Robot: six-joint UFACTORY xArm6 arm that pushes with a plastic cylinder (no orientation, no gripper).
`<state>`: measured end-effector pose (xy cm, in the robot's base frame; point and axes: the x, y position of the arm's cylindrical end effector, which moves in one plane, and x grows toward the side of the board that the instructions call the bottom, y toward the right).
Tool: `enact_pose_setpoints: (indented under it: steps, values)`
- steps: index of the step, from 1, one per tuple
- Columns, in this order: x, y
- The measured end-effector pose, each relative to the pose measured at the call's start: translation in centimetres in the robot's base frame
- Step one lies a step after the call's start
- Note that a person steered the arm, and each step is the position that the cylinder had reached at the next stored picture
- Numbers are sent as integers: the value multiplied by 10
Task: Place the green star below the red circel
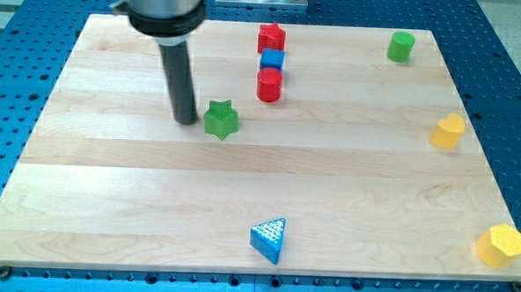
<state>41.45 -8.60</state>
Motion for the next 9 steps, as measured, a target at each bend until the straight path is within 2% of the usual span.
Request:
enact_pose_setpoints:
  steps: [1,2,3,4,6,7,9]
  values:
    - [-1,45]
    - [-1,55]
    - [1,28]
    - [23,-5]
    - [33,75]
    - [33,90]
    - [68,95]
